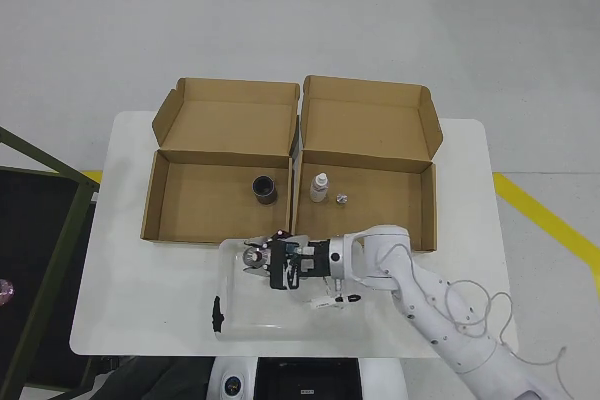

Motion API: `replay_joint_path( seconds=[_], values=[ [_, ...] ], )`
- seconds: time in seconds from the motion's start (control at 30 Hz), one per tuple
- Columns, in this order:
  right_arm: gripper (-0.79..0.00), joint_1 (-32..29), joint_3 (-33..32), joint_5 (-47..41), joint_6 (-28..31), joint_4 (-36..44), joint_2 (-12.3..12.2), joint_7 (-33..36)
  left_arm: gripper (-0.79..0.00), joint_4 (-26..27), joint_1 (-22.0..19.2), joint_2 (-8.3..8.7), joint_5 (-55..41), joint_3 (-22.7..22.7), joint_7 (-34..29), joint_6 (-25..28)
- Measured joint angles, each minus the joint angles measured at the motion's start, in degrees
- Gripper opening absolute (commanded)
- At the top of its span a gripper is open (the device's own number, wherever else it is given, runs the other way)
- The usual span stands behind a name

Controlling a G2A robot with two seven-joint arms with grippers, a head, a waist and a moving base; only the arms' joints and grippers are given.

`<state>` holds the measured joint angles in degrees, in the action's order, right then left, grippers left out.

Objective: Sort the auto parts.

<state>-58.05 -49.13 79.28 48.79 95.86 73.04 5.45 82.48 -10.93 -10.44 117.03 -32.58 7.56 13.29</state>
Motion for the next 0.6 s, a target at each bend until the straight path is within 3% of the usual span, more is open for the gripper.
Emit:
replay_joint_path(
  seconds=[0.6],
  values=[
    [-0.785,2.52,-1.5,-6.12,-3.73,0.05,0.53,-2.35,0.0,0.0,0.0,0.0,0.0,0.0,0.0,0.0]
  ],
)
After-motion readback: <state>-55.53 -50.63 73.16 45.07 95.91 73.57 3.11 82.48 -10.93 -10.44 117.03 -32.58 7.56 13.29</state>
